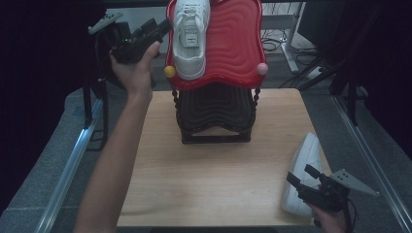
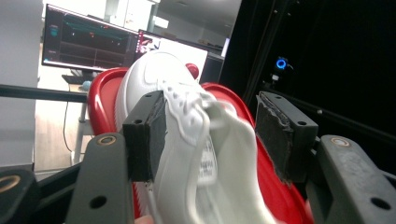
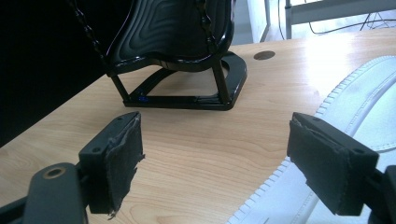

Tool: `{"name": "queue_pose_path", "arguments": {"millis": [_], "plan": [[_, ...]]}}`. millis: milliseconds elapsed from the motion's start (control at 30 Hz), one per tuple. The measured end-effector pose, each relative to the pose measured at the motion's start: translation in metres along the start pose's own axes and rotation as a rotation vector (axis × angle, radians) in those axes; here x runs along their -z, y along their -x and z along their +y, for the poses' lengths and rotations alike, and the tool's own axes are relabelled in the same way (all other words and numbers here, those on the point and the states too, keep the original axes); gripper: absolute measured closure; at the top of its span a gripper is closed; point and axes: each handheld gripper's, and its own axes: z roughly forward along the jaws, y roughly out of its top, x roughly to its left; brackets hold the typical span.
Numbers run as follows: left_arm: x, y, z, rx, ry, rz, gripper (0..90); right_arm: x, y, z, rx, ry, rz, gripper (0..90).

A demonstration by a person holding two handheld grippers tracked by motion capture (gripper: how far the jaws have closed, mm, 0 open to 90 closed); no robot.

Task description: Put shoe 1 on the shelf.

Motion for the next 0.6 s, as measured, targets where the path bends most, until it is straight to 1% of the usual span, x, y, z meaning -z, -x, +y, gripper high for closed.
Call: {"name": "queue_pose_path", "arguments": {"millis": [33, 100, 167, 233, 367, 433, 533, 600], "plan": [[0.006, -0.001, -0.002, -0.008, -0.003, -0.003, 43.7, 0.0, 0.0, 0.0, -0.001, 0.0, 0.0, 18.7], [0.019, -0.003, -0.007, -0.007, -0.003, -0.018, 43.5, 0.0, 0.0, 0.0, 0.001, 0.0, -0.003, 18.7], [0.031, -0.005, -0.012, -0.024, -0.009, -0.02, 43.5, 0.0, 0.0, 0.0, 0.0, -0.002, -0.002, 18.7], [0.043, -0.007, -0.017, -0.032, -0.017, -0.026, 43.4, 0.0, 0.0, -0.001, -0.004, -0.006, -0.002, 18.7], [0.064, -0.012, -0.032, -0.024, -0.039, -0.056, 42.6, -0.001, 0.0, -0.002, -0.007, -0.012, -0.001, 18.7], [0.073, -0.015, -0.042, -0.043, -0.065, -0.046, 42.6, -0.002, 0.0, -0.002, -0.005, -0.015, -0.001, 18.7], [0.086, -0.02, -0.059, -0.042, -0.091, -0.049, 42.2, -0.003, -0.001, -0.002, -0.004, -0.019, 0.002, 18.7], [0.094, -0.023, -0.072, -0.061, -0.108, -0.037, 42.2, -0.004, -0.001, -0.003, -0.003, -0.018, 0.0, 18.7]]}}
